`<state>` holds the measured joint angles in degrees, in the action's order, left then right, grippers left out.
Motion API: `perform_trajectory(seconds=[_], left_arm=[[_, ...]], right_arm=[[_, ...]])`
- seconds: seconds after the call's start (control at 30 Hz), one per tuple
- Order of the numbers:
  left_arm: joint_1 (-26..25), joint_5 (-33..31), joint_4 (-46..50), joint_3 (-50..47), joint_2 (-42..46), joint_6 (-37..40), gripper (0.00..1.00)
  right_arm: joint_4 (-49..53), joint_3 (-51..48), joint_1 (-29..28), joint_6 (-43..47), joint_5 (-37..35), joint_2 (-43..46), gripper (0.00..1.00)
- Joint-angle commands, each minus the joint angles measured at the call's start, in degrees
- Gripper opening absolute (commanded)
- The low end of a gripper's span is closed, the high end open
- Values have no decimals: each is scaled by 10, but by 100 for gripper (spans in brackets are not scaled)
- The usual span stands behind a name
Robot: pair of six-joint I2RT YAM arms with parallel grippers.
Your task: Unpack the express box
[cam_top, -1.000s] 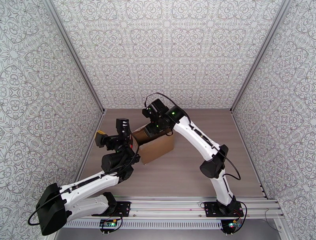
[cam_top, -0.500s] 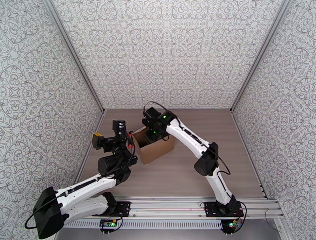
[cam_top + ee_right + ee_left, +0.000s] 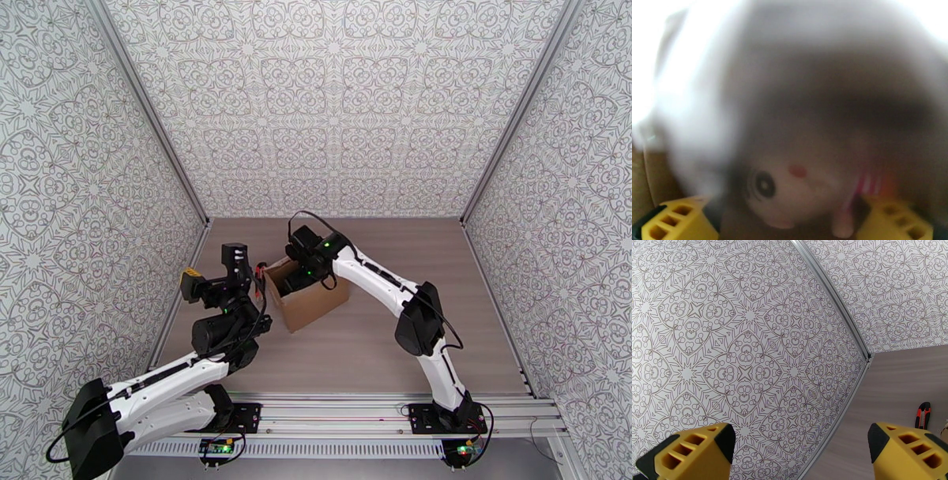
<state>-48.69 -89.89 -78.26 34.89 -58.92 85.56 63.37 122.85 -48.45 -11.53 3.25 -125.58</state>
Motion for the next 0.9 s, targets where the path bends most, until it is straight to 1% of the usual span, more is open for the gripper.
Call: perform_trajectory(seconds=[0.0,0.17,0.3,0.4,0.5,0.6,0.7,0.87], left_arm=[[1,-57,-8,-9,5,-3,95],[1,-57,-8,-13,5,-3,95],[2,-57,-8,-17,3,-3,95],[2,-57,-8,-18,5,0,95],[4,-56,-8,-20,6,-2,95],[6,-57,-8,-22,3,-5,95],[6,-57,-8,-24,-1,-7,95],[6,-57,-8,-23,-1,-5,95]], right_arm=[[37,-35,-5,-1,8,-49,99],[50,-59,-5,7,-23,-66,99],[31,-100,-5,3,-5,-70,99],[36,-127,-7,2,8,-79,99],[17,-168,-7,4,7,-81,99],[4,-168,-7,1,13,-101,99],[13,-141,-8,4,17,-143,99],[0,-132,-9,12,-2,-191,99]])
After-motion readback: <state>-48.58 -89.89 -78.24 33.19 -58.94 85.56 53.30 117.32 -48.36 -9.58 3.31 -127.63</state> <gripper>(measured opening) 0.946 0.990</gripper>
